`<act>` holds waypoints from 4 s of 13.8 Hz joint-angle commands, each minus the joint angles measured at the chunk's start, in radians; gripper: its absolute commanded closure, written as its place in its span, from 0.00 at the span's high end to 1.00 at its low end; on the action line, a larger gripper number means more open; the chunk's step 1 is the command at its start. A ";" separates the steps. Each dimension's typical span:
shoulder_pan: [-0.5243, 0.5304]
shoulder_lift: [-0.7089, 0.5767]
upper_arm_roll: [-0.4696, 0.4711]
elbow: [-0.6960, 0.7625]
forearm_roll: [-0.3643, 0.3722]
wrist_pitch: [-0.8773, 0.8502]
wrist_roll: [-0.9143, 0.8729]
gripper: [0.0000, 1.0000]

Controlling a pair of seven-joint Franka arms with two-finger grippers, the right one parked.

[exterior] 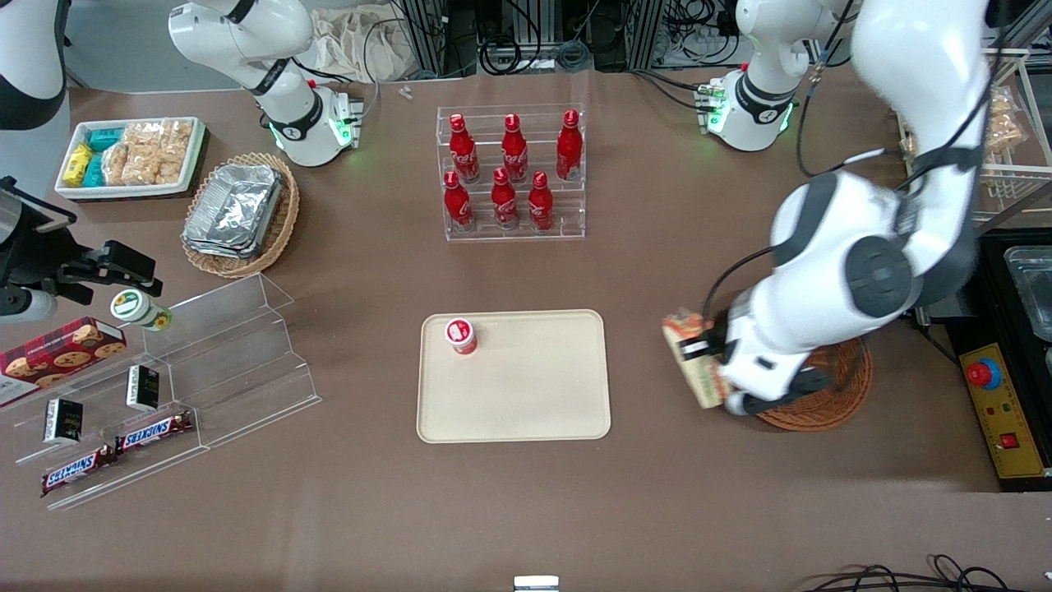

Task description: Place sandwich from basket to tray

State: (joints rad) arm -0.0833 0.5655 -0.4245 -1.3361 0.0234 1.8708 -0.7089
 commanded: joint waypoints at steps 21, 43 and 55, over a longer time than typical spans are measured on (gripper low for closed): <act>-0.251 0.326 0.004 0.046 0.170 0.116 0.000 1.00; 0.272 -0.326 -0.023 -0.268 0.050 -0.131 0.336 0.99; 0.165 -0.356 0.282 -0.229 0.010 -0.280 0.654 1.00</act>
State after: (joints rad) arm 0.1043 0.1451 -0.1579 -1.6720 0.0340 1.6605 -0.0887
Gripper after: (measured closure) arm 0.000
